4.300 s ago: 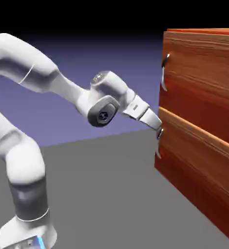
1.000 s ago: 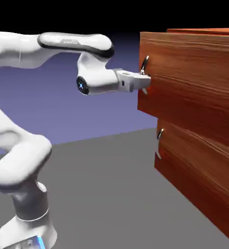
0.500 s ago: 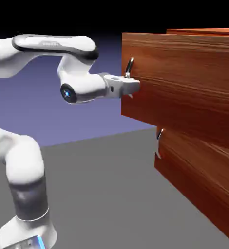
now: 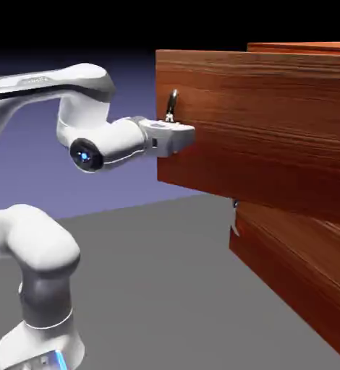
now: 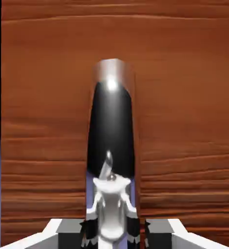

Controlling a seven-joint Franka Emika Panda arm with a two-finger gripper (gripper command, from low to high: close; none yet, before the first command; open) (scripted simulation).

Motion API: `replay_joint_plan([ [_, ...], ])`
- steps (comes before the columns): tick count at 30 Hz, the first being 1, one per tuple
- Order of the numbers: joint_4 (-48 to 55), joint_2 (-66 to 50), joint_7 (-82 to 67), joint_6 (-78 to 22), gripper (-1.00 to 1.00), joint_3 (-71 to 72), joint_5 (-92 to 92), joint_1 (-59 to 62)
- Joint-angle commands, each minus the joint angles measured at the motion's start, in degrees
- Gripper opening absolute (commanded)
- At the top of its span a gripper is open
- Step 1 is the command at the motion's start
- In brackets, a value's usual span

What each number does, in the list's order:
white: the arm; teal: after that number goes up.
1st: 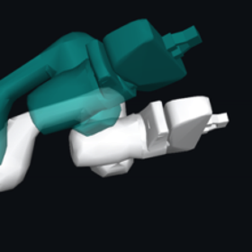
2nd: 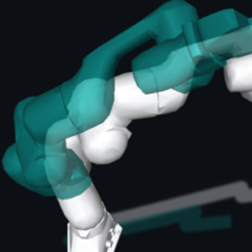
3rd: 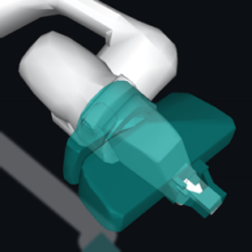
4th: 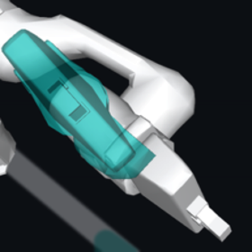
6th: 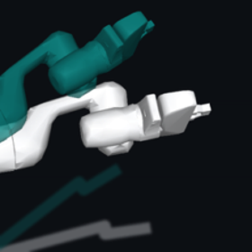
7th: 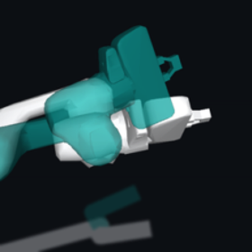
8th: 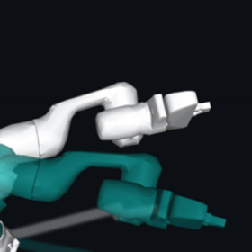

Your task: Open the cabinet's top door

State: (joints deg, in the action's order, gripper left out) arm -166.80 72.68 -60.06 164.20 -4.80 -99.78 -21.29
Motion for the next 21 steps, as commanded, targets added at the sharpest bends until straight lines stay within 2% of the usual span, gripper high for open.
replay_joint_plan([
  [1, -0.5, 1.0, 1.2, 1.8, -1.00, -1.2, 2.2, -2.1],
  [8, -3.1, 7.1, 9.1, 12.6, -1.00, -8.7, 17.1, -14.9],
  [15, -6.9, 13.1, 20.9, -2.8, -1.00, -10.2, 30.3, -1.8],
  [21, -7.9, 18.6, 26.3, -17.8, -1.00, -17.3, 41.4, 8.5],
])
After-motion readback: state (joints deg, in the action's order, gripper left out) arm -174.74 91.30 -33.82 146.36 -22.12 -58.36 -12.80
